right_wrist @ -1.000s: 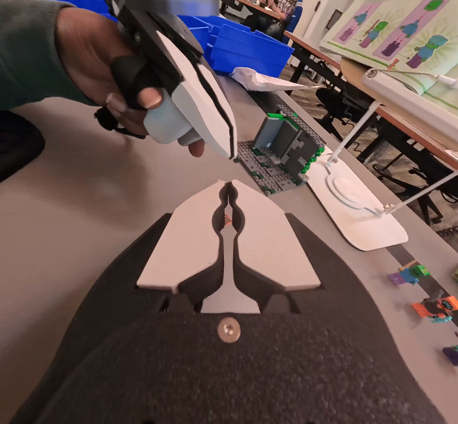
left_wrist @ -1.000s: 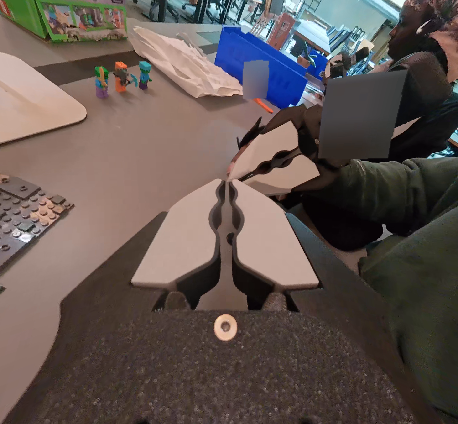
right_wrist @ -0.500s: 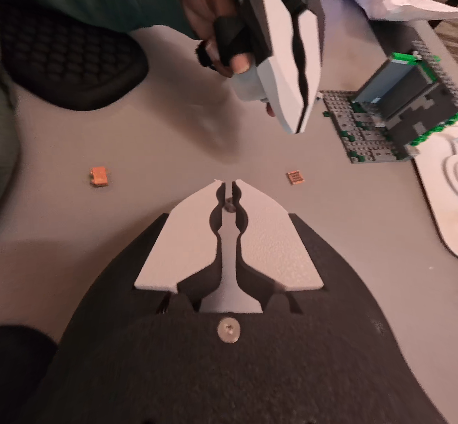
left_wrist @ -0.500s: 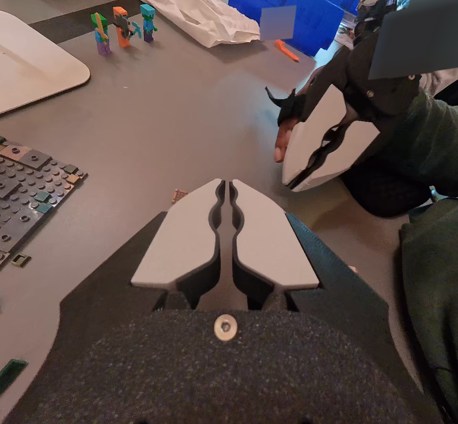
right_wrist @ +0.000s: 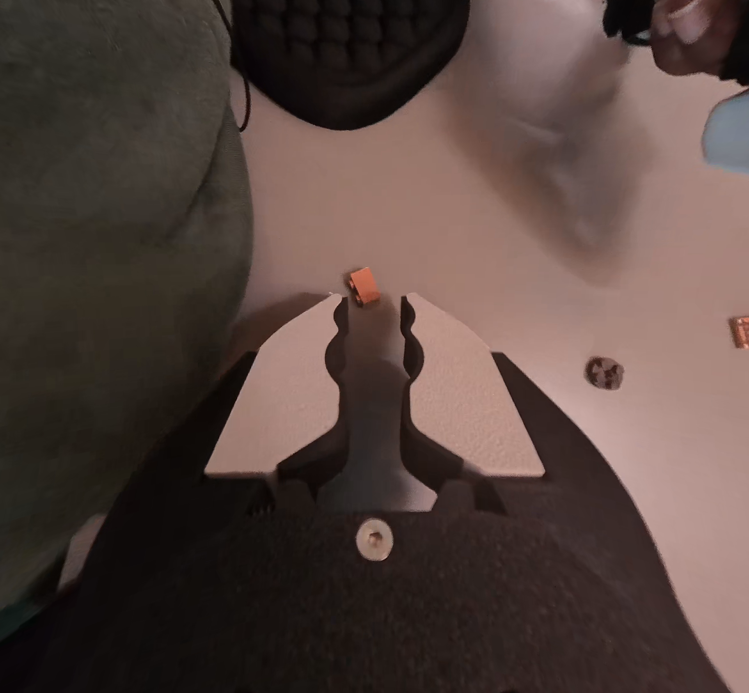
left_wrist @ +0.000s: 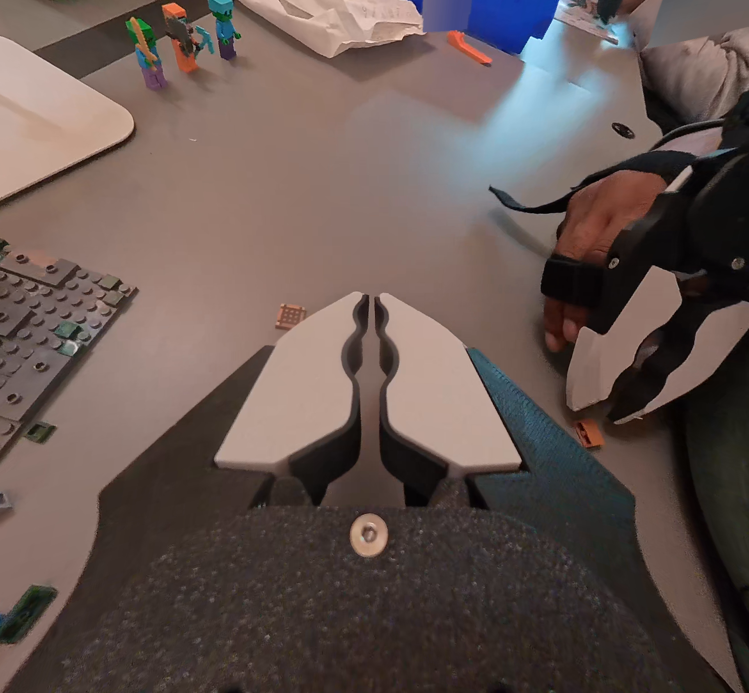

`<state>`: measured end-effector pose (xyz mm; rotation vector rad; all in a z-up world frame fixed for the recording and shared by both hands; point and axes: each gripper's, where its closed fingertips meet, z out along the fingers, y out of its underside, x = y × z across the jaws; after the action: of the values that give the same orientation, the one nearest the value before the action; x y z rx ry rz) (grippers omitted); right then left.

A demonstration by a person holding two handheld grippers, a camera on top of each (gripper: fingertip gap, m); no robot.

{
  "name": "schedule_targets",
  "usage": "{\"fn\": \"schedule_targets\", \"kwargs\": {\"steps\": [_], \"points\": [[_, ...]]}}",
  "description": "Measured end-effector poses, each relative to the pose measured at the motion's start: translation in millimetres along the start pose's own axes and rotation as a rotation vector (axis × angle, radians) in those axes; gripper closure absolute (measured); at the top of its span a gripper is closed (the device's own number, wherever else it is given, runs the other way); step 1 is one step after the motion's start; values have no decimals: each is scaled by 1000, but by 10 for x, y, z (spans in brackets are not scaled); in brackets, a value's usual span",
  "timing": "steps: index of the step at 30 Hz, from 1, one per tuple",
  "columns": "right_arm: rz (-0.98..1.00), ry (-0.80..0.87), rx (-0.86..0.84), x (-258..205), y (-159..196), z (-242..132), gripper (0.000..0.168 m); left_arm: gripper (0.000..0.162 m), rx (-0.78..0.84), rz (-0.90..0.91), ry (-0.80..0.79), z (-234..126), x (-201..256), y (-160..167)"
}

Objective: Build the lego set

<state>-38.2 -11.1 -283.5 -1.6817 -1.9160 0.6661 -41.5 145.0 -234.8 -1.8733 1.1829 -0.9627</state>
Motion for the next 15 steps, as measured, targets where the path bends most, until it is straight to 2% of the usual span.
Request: {"fn": "schedule_targets", "kwargs": {"steps": [3, 5, 9, 15], "points": [[67, 70, -96, 8, 72, 51, 141, 160, -6, 24, -6, -11, 57, 17], [178, 100, -131, -12, 73, 71, 140, 160, -9, 43, -16, -24, 94, 35], [400, 167, -106, -54, -12, 86, 138, 160, -7, 78, -42, -58, 152, 79], [594, 330, -122, -76, 29, 118, 140, 161, 20, 98, -74, -134, 211, 96]]}}
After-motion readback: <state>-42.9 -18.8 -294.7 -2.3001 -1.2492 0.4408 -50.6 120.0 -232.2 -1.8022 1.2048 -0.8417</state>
